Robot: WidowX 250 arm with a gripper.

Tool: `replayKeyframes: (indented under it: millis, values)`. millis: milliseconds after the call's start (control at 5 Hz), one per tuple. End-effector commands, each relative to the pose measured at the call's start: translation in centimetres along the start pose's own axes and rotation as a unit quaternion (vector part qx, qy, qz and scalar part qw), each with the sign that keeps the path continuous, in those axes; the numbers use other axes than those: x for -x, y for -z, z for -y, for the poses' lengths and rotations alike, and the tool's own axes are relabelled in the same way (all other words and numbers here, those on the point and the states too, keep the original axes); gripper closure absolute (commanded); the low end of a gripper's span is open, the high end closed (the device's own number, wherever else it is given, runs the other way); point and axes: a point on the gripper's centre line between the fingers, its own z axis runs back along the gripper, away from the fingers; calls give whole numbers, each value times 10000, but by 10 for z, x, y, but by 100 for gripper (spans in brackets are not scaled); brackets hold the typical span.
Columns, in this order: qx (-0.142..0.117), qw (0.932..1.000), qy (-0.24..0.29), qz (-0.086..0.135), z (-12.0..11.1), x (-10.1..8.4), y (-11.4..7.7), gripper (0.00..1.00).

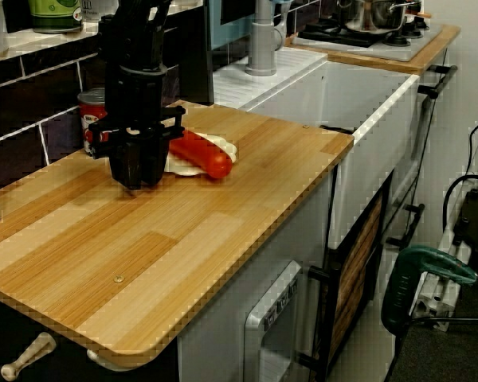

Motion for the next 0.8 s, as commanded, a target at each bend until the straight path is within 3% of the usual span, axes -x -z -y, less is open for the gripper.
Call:
replayKeyframes:
  millis: [0,400,600]
  values:
    - [-6,9997,123,202,-1,2,-17,100]
    - [20,9993,350,99,15,3,-5,100]
    - [97,9986,529,21,35,3,1,100]
